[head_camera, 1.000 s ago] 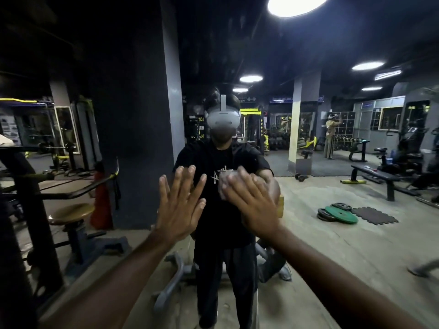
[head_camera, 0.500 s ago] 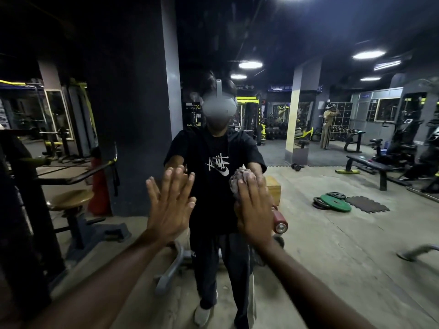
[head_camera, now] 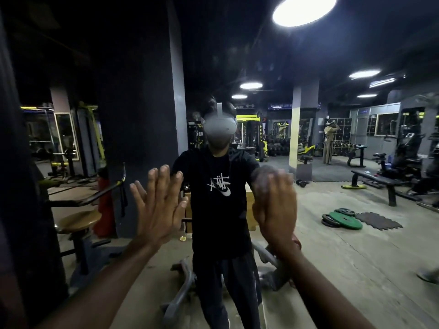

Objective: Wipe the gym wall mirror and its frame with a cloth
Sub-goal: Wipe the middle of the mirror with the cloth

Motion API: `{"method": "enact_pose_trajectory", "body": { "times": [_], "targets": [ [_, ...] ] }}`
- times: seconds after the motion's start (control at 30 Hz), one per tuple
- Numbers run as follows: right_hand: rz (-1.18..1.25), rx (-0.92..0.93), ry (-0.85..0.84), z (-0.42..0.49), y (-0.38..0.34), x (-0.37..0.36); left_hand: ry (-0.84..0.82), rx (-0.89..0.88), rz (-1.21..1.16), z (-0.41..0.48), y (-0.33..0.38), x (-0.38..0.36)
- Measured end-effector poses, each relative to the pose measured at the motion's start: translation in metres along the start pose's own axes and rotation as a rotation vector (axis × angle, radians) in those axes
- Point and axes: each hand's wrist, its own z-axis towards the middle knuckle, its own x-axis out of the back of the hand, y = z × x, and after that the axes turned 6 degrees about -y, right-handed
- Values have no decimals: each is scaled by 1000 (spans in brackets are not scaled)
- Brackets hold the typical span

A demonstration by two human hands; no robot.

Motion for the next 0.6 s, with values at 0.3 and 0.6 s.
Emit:
{"method": "enact_pose_trajectory", "body": {
  "times": [0.3,0.6],
  "targets": [
    [-147,603,-216,38,-39,-12,-6,-17,41,24,-51,23],
    [-63,189,-29,101,-98,-13,-26,-20,-22,6,-44,15]
  ]
}}
